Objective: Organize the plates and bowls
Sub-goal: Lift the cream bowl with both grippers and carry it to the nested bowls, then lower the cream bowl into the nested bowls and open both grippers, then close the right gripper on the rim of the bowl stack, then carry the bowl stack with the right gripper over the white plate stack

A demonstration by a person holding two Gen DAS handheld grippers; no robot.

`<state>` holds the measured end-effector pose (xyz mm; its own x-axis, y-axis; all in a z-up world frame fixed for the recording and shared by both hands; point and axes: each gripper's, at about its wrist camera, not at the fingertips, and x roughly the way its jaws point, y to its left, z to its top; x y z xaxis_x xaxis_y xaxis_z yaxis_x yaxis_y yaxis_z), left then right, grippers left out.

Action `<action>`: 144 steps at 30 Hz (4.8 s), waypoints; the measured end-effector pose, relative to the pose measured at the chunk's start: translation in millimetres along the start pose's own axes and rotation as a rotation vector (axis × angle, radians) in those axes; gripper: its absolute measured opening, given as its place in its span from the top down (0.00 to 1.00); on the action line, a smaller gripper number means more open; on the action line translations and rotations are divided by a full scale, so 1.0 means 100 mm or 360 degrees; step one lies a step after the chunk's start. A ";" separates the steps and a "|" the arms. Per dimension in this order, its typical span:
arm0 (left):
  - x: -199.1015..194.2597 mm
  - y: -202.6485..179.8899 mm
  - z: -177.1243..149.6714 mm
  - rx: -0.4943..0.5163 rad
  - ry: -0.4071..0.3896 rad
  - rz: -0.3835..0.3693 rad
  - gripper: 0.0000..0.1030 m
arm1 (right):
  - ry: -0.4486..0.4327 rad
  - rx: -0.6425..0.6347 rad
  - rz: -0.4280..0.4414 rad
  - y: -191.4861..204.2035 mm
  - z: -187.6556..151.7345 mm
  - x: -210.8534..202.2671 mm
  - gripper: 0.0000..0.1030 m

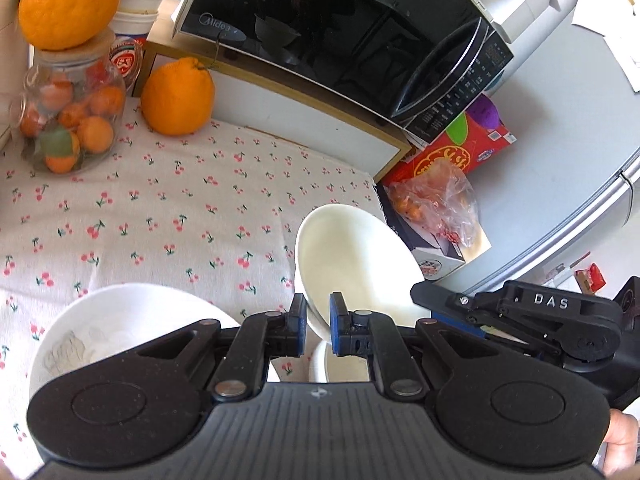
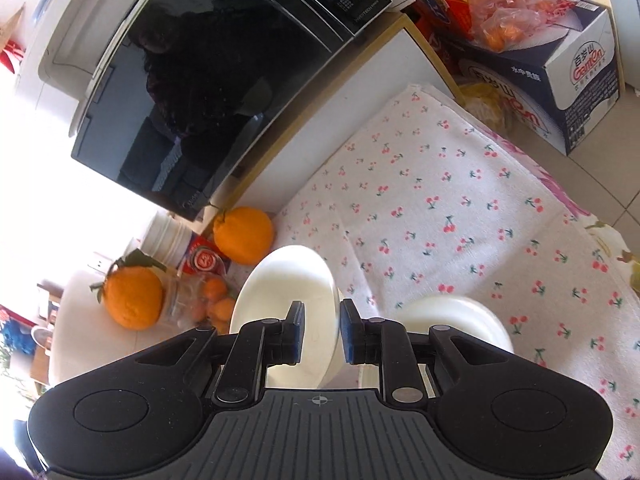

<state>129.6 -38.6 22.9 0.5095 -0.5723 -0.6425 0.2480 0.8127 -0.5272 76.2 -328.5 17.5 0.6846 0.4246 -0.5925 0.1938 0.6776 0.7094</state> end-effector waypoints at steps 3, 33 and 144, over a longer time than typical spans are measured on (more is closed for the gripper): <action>-0.02 -0.03 -0.07 0.0016 0.0036 -0.0018 0.90 | 0.0032 0.0027 -0.0009 -0.05 -0.02 -0.09 0.80; 0.33 -0.35 -0.43 0.0303 0.0234 0.0081 0.84 | 0.0150 -0.0018 -0.0341 -0.34 -0.10 -0.11 0.80; 0.58 -0.65 -0.82 0.1273 0.0175 0.0038 0.23 | 0.0059 -0.0383 -0.0350 -0.48 -0.13 0.13 0.74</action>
<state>75.7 -133.2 -25.2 0.4482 -0.5276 -0.7216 0.7740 0.6329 0.0180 66.5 -348.1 -29.4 0.6179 0.2707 -0.7382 0.1597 0.8761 0.4549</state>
